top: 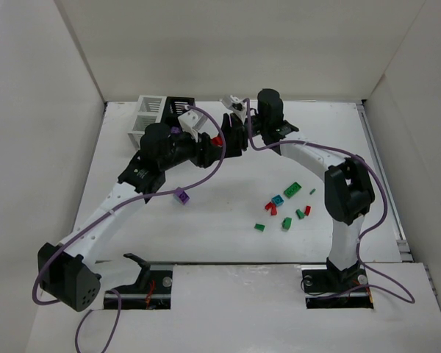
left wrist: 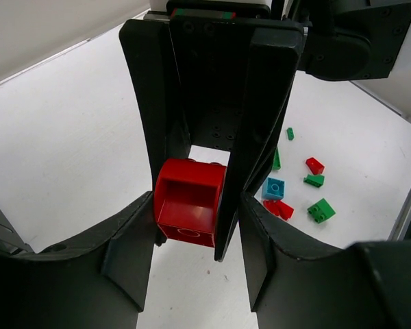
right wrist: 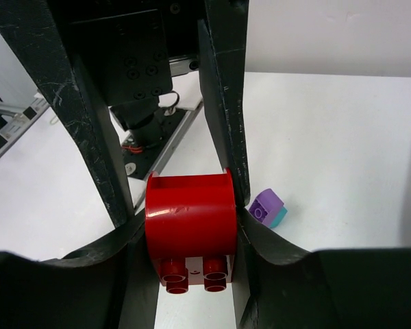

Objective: Sort the legos into containers by color

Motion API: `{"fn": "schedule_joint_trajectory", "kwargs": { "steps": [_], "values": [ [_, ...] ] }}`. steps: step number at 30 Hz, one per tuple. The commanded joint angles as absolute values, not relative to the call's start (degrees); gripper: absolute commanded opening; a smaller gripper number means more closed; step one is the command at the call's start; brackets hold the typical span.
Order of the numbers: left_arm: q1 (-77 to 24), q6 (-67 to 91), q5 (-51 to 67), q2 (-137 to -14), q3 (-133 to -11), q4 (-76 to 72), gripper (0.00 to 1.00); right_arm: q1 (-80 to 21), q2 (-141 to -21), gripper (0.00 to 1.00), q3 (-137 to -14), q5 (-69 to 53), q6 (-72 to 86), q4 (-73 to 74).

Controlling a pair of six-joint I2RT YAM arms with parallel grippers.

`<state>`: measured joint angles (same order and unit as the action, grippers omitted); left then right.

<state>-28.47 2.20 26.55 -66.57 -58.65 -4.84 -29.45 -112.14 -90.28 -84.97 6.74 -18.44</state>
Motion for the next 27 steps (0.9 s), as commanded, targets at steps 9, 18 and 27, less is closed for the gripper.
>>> {"fn": "schedule_joint_trajectory", "kwargs": {
  "steps": [9, 18, 27],
  "values": [
    [-28.8, 1.0, 31.9, -62.1, -58.4, -8.2, 0.03, -29.5, -112.0, 0.00, -92.3, -93.0, 6.1, -21.0],
    [-28.8, -0.8, 40.2, -59.9, -56.8, -10.1, 0.07, -29.5, -107.3, 0.00, -87.0, -93.0, 6.1, -25.3],
    [-28.8, -2.2, 41.0, -59.9, -56.8, -9.0, 0.07, -29.0, -106.3, 0.00, -85.8, -93.0, 6.1, -25.3]
  ]
}}
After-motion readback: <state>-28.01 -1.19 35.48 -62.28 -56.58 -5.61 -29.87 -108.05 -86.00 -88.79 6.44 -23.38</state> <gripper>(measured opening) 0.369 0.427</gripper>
